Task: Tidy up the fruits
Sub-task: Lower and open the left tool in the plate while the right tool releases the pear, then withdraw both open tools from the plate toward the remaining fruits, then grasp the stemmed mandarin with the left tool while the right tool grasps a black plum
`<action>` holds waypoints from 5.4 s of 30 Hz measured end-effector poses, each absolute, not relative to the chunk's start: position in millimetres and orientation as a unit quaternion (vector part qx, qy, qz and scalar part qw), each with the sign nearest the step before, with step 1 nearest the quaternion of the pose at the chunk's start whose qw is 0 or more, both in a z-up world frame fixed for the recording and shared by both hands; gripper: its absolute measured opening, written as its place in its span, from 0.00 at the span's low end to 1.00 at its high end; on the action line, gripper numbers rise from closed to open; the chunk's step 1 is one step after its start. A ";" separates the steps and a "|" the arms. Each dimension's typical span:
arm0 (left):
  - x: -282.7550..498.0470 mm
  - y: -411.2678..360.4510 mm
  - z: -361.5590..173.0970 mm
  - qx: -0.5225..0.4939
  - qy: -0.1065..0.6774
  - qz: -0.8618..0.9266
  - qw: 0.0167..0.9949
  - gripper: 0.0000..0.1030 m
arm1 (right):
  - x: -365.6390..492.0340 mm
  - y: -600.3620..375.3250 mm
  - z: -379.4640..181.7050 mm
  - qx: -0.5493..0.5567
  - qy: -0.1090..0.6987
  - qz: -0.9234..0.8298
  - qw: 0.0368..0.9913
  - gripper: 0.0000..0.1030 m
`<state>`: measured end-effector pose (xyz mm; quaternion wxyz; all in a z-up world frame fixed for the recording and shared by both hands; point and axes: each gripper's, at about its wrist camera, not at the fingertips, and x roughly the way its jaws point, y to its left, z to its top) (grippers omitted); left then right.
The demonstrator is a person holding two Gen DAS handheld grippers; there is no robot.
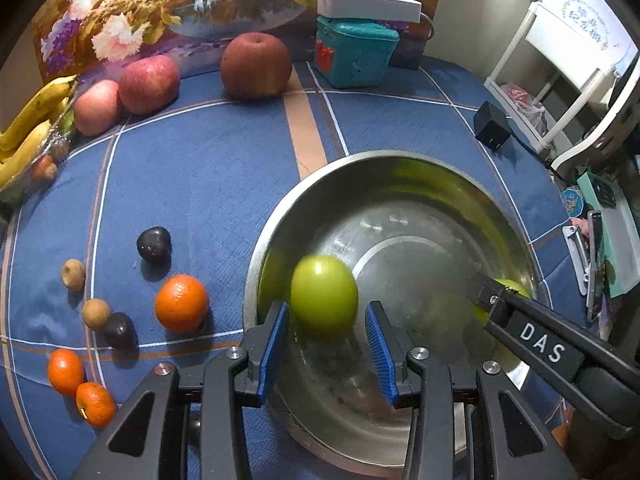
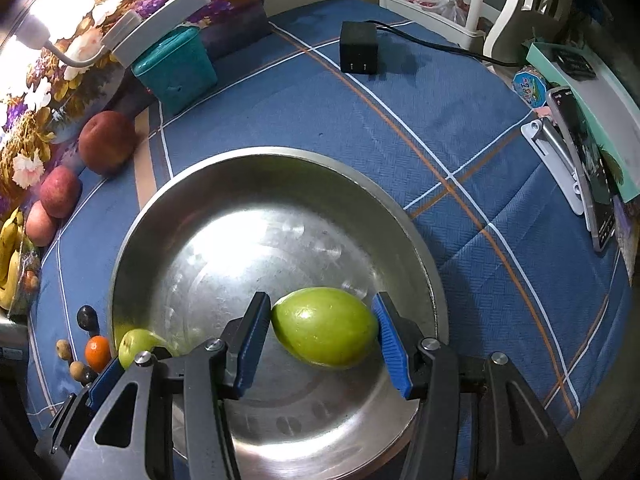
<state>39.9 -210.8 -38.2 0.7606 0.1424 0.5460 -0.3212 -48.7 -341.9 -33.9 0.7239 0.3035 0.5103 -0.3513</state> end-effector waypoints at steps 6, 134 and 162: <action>39.4 -208.8 -35.4 0.143 0.546 -0.318 0.762 0.56 | -48.0 -340.2 -33.5 0.299 0.513 -0.351 0.724 0.54; 105.5 1.8 -4.3 -0.009 0.518 -0.141 0.844 0.97 | 4.4 -175.8 0.5 0.198 0.463 -0.161 0.849 0.88; 103.2 -20.6 -69.8 0.014 0.623 -0.147 0.768 0.63 | 27.3 -138.2 -68.4 0.156 0.589 -0.099 0.787 0.60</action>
